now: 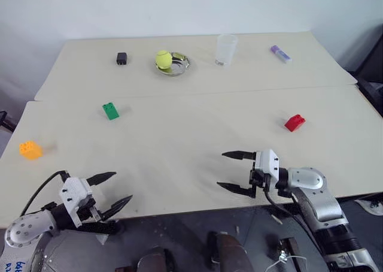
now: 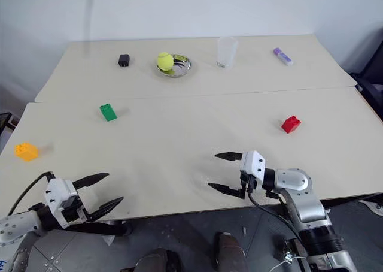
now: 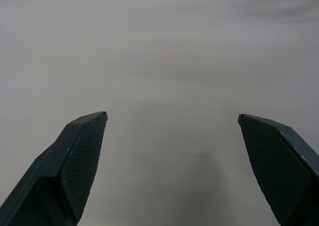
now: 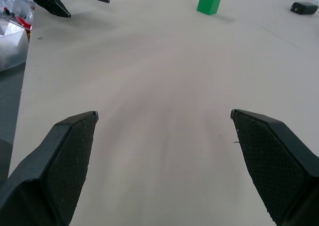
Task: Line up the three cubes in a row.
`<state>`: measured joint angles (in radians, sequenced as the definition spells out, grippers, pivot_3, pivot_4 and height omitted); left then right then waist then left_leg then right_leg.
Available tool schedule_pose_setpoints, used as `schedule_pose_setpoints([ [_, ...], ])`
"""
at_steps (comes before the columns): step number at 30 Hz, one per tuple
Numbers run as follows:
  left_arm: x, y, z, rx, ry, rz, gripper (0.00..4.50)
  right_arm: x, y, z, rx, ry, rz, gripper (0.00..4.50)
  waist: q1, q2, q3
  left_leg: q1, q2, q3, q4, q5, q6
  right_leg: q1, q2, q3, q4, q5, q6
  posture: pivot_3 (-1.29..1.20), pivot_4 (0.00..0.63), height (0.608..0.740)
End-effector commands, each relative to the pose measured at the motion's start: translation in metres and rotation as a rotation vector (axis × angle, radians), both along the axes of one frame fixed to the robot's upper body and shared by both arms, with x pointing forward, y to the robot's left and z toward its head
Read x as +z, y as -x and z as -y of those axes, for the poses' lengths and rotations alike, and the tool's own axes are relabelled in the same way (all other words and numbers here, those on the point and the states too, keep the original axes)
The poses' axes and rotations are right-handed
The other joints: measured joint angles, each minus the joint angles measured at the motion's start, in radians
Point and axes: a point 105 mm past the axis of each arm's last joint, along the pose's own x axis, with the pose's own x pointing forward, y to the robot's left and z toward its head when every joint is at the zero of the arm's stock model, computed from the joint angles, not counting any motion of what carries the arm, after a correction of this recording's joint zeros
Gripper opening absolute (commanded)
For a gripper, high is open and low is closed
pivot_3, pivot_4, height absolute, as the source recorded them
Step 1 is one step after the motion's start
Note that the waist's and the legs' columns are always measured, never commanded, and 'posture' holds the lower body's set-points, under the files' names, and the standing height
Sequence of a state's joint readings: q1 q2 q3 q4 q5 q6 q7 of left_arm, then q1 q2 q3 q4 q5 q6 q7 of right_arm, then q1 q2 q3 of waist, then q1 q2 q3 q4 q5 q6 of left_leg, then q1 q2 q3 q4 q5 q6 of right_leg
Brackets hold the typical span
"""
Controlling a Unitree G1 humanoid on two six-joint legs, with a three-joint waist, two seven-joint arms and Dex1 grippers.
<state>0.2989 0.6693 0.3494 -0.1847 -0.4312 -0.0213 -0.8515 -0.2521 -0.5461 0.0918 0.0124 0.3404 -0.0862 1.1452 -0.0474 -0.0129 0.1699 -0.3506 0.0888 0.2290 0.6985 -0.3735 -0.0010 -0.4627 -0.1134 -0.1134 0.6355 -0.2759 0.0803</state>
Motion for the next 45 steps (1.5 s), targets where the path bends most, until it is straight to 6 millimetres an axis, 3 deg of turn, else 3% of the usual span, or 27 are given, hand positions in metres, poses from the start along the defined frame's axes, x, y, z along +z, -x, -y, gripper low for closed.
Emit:
schedule_pose_setpoints([
  [1, 0.016, -0.005, 0.004, -0.003, 0.017, 0.075, 4.48, 0.005, -0.002, 0.003, -0.022, -0.018, 0.029, 4.50, 0.000, 0.000, 0.000, 0.000, 0.000, 0.000, 0.000, 0.000, 0.000, 0.000, 0.000, 0.000, 0.000, 0.000, 0.000, 0.00, 0.150, 0.740],
  [6, 0.030, -0.007, 0.025, -0.095, 0.092, 0.107, 4.48, 0.016, -0.009, 0.031, -0.178, -0.082, 0.043, 4.50, 0.002, 0.000, 0.000, 0.000, 0.000, 0.000, 0.000, 0.000, 0.000, 0.000, 0.000, 0.000, 0.001, 0.000, 0.000, 0.00, 0.150, 0.740],
  [9, 0.038, -0.014, 0.061, -0.236, 0.110, 0.141, 4.48, 0.032, -0.005, 0.109, -0.519, -0.117, 0.094, 4.50, 0.031, 0.002, 0.001, -0.001, -0.001, 0.001, 0.001, 0.000, 0.000, 0.001, 0.000, -0.001, 0.001, 0.000, 0.000, 0.00, 0.150, 0.740],
  [11, 0.040, -0.018, 0.079, -0.313, 0.113, 0.155, 4.48, 0.037, 0.005, 0.149, -0.678, -0.093, 0.124, 4.50, 0.045, 0.002, 0.000, -0.002, -0.004, 0.001, 0.001, 0.000, 0.002, 0.002, -0.002, 0.000, 0.000, 0.000, 0.001, 0.00, 0.150, 0.740],
  [12, 0.043, -0.020, 0.083, -0.324, 0.128, 0.162, 4.48, 0.038, 0.009, 0.160, -0.722, -0.088, 0.129, 4.50, 0.046, 0.002, 0.000, -0.002, -0.004, 0.001, 0.001, 0.000, 0.002, 0.002, -0.002, 0.001, -0.002, 0.001, 0.002, 0.00, 0.150, 0.740],
  [13, 0.045, -0.023, 0.089, -0.335, 0.141, 0.167, 4.48, 0.038, 0.013, 0.173, -0.771, -0.086, 0.128, 4.50, 0.044, 0.001, 0.000, -0.001, -0.004, 0.001, 0.001, 0.000, 0.002, 0.003, -0.001, 0.002, -0.003, 0.001, 0.002, 0.00, 0.150, 0.740],
  [15, 0.047, -0.035, 0.110, -0.385, 0.176, 0.184, 4.48, 0.024, 0.025, 0.224, -0.967, -0.078, 0.096, 4.50, 0.042, 0.000, -0.001, -0.001, -0.003, 0.001, 0.001, 0.000, 0.002, 0.004, 0.000, 0.002, -0.005, 0.002, 0.003, 0.00, 0.150, 0.740],
  [17, 0.047, -0.041, 0.123, -0.414, 0.193, 0.185, 4.48, 0.015, 0.030, 0.248, -1.070, -0.090, 0.073, 4.50, 0.039, 0.000, -0.001, 0.006, -0.003, 0.001, 0.000, 0.000, 0.002, 0.014, 0.002, 0.000, -0.009, 0.002, 0.004, 0.00, 0.150, 0.740],
  [20, 0.049, -0.046, 0.129, -0.431, 0.215, 0.179, 4.48, 0.020, 0.015, 0.246, -1.066, -0.103, 0.073, 4.50, 0.011, 0.002, -0.001, 0.015, -0.003, -0.001, -0.005, 0.000, 0.002, 0.019, 0.001, 0.006, -0.010, 0.002, 0.004, 0.00, 0.150, 0.740],
  [24, 0.052, -0.045, 0.133, -0.455, 0.260, 0.140, 4.48, 0.034, -0.021, 0.217, -1.000, -0.085, 0.024, 4.50, -0.021, 0.004, -0.001, 0.018, -0.003, -0.001, -0.006, 0.000, 0.002, 0.019, 0.002, 0.009, -0.007, 0.002, 0.004, 0.00, 0.150, 0.740],
  [27, 0.048, -0.037, 0.134, -0.493, 0.243, 0.115, 4.48, 0.051, -0.060, 0.206, -1.039, -0.111, -0.010, 4.50, -0.032, 0.006, -0.001, 0.018, -0.003, -0.002, -0.004, 0.001, 0.002, 0.018, 0.001, 0.009, -0.006, 0.002, 0.004, 0.00, 0.150, 0.740],
  [30, 0.044, -0.036, 0.131, -0.508, 0.207, 0.105, 4.48, 0.049, -0.095, 0.196, -1.056, -0.054, -0.073, 4.50, -0.035, 0.007, 0.000, 0.016, -0.004, -0.002, -0.003, 0.001, 0.003, 0.017, 0.001, 0.009, -0.006, 0.002, 0.004, 0.00, 0.150, 0.740],
  [38, 0.036, -0.034, 0.127, -0.515, 0.169, 0.071, 4.48, 0.034, -0.118, 0.196, -1.062, -0.022, -0.164, 4.50, 0.001, 0.008, 0.001, 0.011, -0.005, 0.000, -0.007, 0.000, 0.003, 0.017, 0.001, 0.005, -0.008, 0.003, 0.004, 0.00, 0.150, 0.740],
  [41, 0.037, -0.036, 0.124, -0.505, 0.160, 0.086, 4.50, 0.033, -0.119, 0.196, -1.057, -0.015, -0.164, 3.89, -0.002, 0.008, 0.001, 0.010, -0.005, 0.001, -0.007, 0.000, 0.004, 0.016, 0.001, 0.005, -0.009, 0.003, 0.006, 0.00, 0.150, 0.740],
  [45, 0.038, -0.040, 0.119, -0.465, 0.161, 0.097, 4.50, 0.037, -0.117, 0.193, -1.005, -0.046, -0.158, 2.55, -0.008, 0.008, 0.001, 0.011, -0.005, 0.001, -0.007, 0.001, 0.003, 0.016, 0.002, 0.006, -0.009, 0.003, 0.006, 0.00, 0.150, 0.740],
])
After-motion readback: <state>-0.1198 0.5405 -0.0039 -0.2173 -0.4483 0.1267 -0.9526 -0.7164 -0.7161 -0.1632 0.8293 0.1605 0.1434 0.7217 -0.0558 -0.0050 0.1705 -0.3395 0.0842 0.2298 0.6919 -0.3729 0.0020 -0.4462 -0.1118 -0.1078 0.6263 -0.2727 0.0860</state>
